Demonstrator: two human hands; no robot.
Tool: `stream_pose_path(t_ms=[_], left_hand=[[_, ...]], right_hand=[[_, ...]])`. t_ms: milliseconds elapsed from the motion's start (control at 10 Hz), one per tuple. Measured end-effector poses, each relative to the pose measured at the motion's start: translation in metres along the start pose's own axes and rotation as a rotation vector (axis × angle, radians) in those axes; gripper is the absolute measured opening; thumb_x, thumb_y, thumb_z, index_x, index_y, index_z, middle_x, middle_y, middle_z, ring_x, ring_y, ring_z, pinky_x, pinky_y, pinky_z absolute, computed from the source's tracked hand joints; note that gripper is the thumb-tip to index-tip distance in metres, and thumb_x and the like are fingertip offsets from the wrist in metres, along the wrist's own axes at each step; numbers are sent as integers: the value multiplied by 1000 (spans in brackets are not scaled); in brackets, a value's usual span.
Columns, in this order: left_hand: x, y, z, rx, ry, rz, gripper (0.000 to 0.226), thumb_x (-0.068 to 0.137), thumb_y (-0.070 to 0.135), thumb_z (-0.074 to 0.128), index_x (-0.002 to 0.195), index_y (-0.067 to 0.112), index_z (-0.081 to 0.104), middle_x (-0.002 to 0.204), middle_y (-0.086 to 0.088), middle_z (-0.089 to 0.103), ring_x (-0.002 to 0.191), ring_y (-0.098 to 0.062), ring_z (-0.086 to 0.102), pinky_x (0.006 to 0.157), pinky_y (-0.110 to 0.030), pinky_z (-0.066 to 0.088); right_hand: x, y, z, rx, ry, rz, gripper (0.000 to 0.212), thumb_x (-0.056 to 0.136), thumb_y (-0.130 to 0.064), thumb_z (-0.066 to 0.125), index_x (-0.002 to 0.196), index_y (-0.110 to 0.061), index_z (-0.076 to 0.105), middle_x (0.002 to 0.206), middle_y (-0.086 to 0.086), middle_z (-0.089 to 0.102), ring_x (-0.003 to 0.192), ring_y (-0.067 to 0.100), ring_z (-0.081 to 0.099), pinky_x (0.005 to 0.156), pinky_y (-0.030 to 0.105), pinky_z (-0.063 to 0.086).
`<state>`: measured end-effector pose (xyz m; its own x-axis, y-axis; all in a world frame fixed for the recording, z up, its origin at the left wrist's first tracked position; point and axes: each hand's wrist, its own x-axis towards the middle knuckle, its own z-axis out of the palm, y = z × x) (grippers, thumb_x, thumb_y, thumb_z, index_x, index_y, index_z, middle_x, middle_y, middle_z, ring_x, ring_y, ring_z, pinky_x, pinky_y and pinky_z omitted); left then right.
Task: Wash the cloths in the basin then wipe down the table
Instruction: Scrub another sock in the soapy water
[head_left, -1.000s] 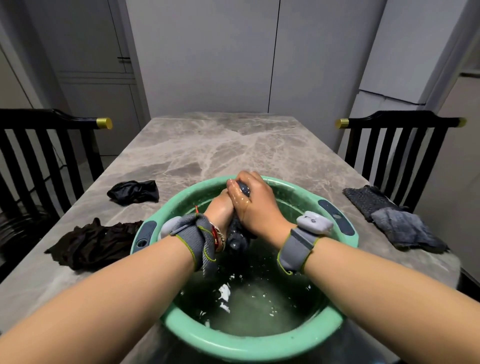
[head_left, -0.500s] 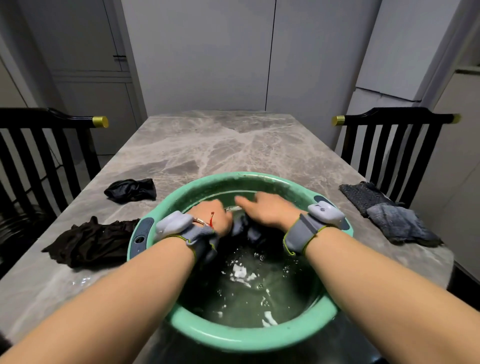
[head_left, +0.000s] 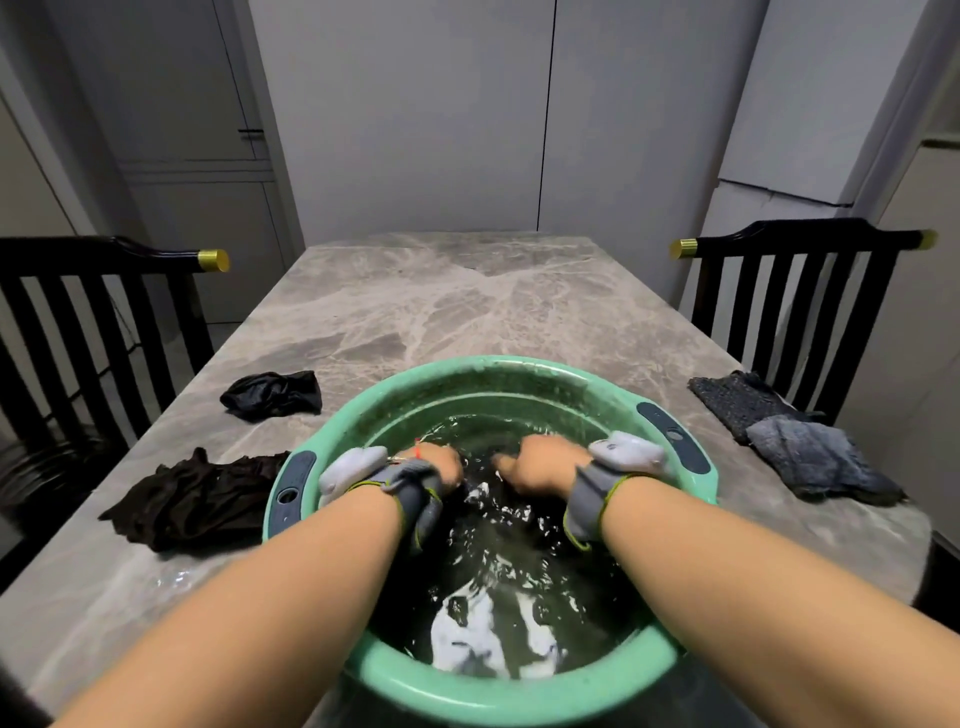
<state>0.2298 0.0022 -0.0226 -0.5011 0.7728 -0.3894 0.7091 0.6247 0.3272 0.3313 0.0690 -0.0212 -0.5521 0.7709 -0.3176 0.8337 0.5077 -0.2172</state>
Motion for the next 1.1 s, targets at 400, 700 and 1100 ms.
stream_pose_path(t_ms=[400, 700, 1100], left_hand=[[-17, 14, -34, -1299, -365, 213, 35, 91, 44, 40, 76, 18, 60, 68, -3, 65, 64, -17, 65, 64, -25, 53], [-1, 18, -25, -291, 358, 192, 41, 102, 20, 29, 120, -8, 52, 117, -33, 59, 110, -41, 57, 85, -37, 44], [-7, -1, 1, 667, 292, 155, 39, 92, 28, 49, 128, 15, 52, 132, -10, 52, 126, -29, 45, 98, -39, 40]], right_hand=[[-25, -39, -31, 1043, 579, -581, 15, 64, -30, 57, 72, -18, 54, 73, -2, 53, 73, 12, 49, 70, 21, 39], [4, -19, -29, 725, 656, -266, 26, 91, -25, 49, 67, -17, 44, 76, 10, 56, 82, 29, 55, 67, 30, 35], [-10, 11, -10, -289, -228, -24, 63, 92, -54, 47, 132, -6, 50, 138, 12, 50, 125, 28, 49, 100, 32, 38]])
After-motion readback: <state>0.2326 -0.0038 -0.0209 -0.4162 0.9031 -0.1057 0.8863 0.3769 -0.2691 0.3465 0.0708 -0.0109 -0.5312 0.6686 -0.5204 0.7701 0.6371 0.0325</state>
